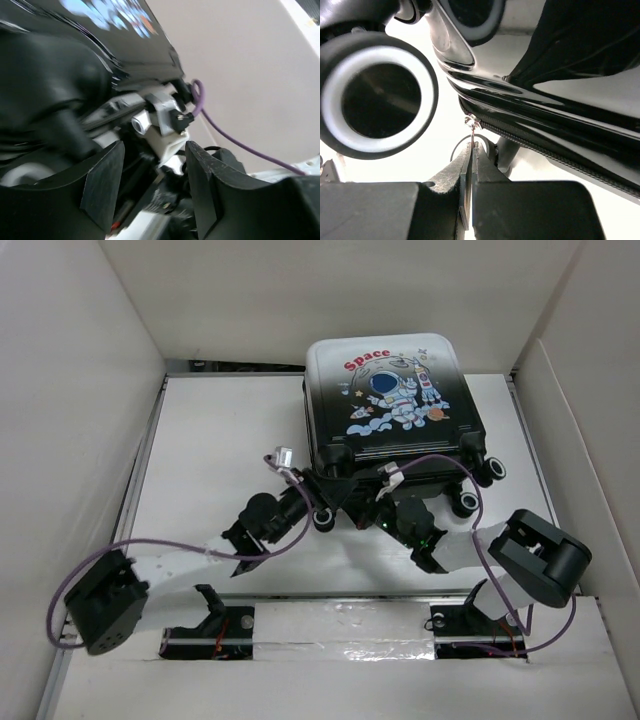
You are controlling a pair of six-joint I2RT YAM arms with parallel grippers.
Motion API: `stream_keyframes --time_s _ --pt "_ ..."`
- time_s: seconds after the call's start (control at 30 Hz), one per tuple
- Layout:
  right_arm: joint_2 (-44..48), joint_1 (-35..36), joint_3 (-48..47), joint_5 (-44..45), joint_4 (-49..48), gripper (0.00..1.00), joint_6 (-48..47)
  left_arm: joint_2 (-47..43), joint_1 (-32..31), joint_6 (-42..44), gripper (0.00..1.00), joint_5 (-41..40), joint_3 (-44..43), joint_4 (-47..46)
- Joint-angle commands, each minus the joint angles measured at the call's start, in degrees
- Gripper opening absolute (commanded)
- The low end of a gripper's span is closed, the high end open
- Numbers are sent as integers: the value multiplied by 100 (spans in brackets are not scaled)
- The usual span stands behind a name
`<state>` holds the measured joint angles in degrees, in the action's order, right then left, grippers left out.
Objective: Pack the luggage
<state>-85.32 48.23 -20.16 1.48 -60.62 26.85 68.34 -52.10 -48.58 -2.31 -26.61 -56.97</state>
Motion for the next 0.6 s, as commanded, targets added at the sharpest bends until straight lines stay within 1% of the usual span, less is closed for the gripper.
stream_keyframes --time_s 0.0,0.03,0.07,0.1,0.13,0.17,0.2,0.27,0.33,0.37,0.4,0.43,0.47,0.53,0.57 --pt "252 -41 30 -578 102 0 57 -1250 59 848 49 -1145 244 1218" --pt "261 -94 4 -613 138 0 48 -1522 59 1033 49 -1428 296 1519" --pt "244 -94 -14 -666 147 0 48 -2021 59 1052 47 -1657 488 2053" --pt "226 -146 -40 -788 147 0 57 -2235 59 1043 44 -2007 621 2302" --pt "209 -147 -93 -859 147 0 74 -2454 59 982 41 -2106 753 2496" --pt "183 -147 -128 -929 156 0 92 -2796 59 834 36 -2159 1084 2724" --pt "147 -147 -163 -1008 156 0 92 -2912 59 737 32 -2134 1244 2796" --pt "112 -147 -233 -1035 173 0 92 -3010 112 500 19 -1915 1639 2753" --pt "51 -147 -251 -1079 173 0 101 -2862 112 420 14 -1530 1764 2499" --pt "33 -147 -251 -1105 173 0 110 -2600 112 411 13 -1414 1791 2402" --pt "15 -147 -251 -1123 182 0 110 -2423 112 497 16 -1178 1756 2175" --pt "-2 -147 -243 -1141 191 0 118 -2213 112 568 22 -1063 1695 2060" --pt "-2 -95 -234 -1149 191 0 127 -1775 112 682 35 -957 1529 1815" --pt "59 -94 -234 -1211 278 0 119 -1343 112 850 44 -719 1344 1629" --pt "103 -94 -234 -1220 340 0 110 -966 112 885 46 -632 1273 1488"
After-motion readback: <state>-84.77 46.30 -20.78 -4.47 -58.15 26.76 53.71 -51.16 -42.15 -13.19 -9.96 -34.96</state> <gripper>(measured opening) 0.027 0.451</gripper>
